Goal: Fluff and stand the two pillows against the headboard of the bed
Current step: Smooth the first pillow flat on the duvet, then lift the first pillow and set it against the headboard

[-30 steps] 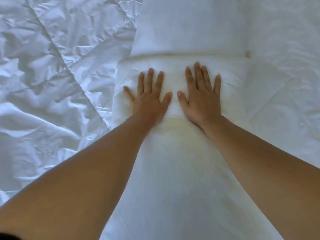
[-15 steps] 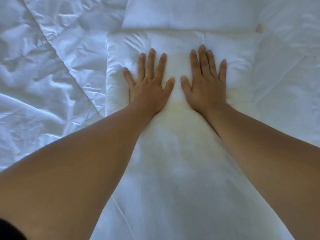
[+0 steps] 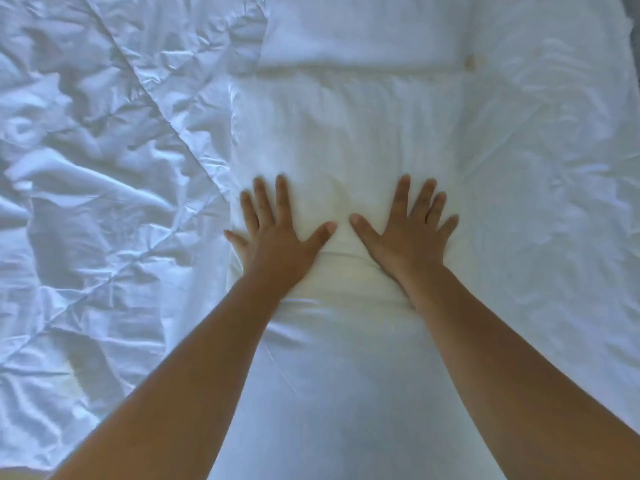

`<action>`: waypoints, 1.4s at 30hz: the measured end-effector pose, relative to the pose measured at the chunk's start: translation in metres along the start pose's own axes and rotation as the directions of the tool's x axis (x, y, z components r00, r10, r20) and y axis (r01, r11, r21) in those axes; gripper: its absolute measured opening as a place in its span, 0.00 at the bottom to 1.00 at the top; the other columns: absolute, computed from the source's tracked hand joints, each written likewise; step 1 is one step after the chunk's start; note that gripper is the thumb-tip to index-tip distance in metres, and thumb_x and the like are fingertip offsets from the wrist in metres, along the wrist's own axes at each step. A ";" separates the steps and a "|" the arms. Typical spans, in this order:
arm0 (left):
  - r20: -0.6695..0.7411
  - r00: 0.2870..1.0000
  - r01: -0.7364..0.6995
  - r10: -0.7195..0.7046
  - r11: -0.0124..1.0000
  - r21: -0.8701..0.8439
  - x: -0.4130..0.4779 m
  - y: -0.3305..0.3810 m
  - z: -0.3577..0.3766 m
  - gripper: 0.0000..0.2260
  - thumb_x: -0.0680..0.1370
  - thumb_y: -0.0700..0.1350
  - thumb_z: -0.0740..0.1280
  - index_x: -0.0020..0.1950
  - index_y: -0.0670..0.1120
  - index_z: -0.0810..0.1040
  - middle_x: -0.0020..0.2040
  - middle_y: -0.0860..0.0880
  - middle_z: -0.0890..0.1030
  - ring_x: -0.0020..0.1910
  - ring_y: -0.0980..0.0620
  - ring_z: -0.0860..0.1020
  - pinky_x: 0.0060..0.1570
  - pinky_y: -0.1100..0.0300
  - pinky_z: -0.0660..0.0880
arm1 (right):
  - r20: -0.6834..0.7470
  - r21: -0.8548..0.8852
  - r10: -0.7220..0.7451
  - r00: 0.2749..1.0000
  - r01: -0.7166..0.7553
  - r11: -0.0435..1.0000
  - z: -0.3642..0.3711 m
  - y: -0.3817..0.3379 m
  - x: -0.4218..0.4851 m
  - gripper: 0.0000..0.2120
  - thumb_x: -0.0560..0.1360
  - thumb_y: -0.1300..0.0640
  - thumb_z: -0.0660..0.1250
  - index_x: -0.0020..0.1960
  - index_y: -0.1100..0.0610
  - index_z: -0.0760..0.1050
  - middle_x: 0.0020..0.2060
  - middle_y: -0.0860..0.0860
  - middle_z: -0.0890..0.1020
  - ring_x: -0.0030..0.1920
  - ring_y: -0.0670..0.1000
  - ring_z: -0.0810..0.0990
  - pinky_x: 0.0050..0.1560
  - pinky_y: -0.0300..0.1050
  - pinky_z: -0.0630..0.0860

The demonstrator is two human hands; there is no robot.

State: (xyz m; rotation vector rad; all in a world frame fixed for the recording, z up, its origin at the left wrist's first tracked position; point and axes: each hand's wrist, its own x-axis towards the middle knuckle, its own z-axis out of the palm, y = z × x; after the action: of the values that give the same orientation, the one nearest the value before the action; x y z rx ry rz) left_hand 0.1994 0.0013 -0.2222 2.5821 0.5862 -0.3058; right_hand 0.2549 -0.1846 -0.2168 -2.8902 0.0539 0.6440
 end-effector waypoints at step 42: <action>0.064 0.930 -0.367 0.362 0.915 0.168 -0.054 0.028 -0.006 0.46 0.70 0.76 0.56 0.81 0.59 0.43 0.82 0.49 0.42 0.81 0.45 0.41 0.73 0.31 0.47 | 0.221 0.500 0.350 0.910 -0.414 0.761 0.060 0.128 -0.203 0.54 0.66 0.23 0.47 0.82 0.53 0.42 0.78 0.54 0.62 0.76 0.56 0.65 0.70 0.56 0.68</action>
State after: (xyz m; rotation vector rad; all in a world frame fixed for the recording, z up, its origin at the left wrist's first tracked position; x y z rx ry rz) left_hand 0.1650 -0.0371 -0.1893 2.7830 0.0569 -0.2816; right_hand 0.0366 -0.3003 -0.2052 -2.2928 0.7142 0.7167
